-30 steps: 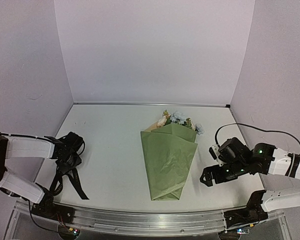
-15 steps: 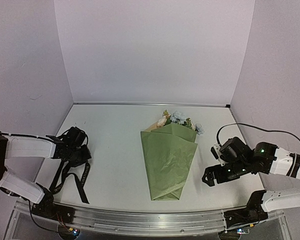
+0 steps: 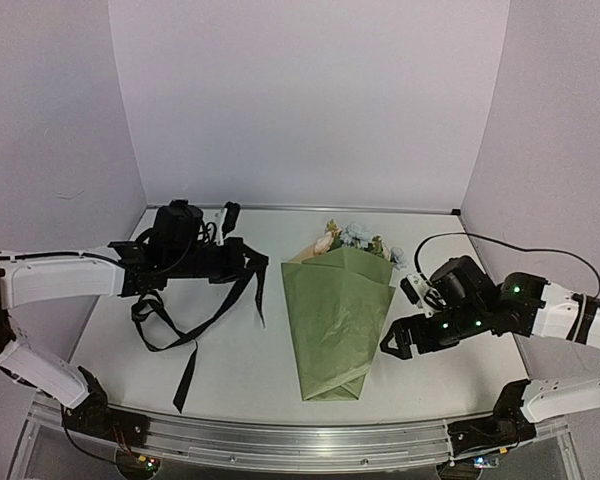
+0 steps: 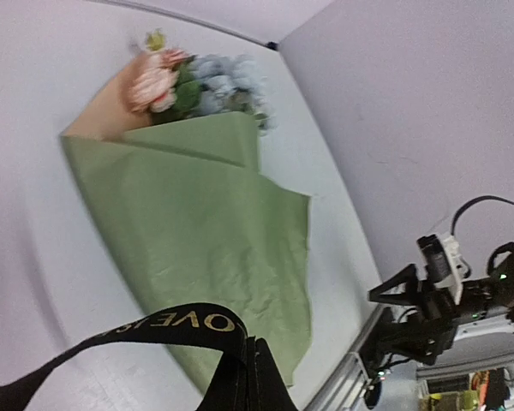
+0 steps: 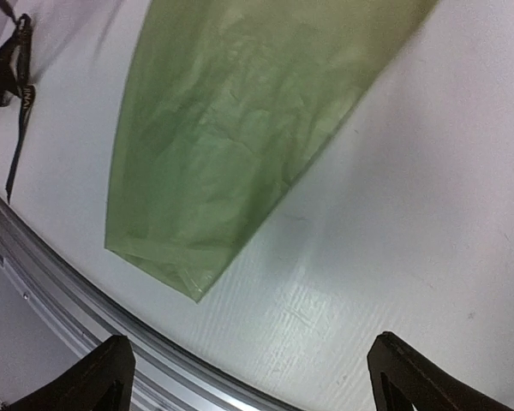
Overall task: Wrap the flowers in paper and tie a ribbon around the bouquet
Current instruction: Pass from the left arm to the right
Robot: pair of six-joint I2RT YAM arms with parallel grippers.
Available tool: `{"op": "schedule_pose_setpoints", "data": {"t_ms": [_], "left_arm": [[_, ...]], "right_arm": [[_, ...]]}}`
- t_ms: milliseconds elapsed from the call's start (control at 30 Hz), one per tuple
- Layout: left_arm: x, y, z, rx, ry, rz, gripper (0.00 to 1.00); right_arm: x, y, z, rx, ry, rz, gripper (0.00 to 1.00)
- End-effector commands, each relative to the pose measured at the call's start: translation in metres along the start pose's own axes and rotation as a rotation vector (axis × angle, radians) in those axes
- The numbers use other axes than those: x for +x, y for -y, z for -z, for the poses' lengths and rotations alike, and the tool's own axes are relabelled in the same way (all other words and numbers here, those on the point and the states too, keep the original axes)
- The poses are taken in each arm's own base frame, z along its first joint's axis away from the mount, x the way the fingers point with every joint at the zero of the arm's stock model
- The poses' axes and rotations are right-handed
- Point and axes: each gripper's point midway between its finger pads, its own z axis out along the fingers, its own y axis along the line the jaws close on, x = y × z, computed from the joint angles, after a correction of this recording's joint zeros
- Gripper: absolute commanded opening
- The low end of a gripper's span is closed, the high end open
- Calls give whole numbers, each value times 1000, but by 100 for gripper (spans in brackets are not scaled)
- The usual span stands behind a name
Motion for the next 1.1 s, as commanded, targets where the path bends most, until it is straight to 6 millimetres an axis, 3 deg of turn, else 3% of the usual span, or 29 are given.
{"op": "schedule_pose_setpoints", "data": {"t_ms": [0,233,567,833,1067], "left_arm": [[-16,61,-24,208,-26,25,0],[-24,93,-58,194,-31,68,0],[-16,111,-85,177,-58,110,0],[-13,126,-92,219,-69,109,0],[-11,134,-92,250,-84,110,0]], "right_arm": [[-46,-45,7,-176,172,128,98],[-93,-74,16,-204,290,196,98],[-144,-100,16,-214,396,233,97],[-161,-104,9,-186,428,241,94],[-164,-105,-3,-176,399,229,79]]}}
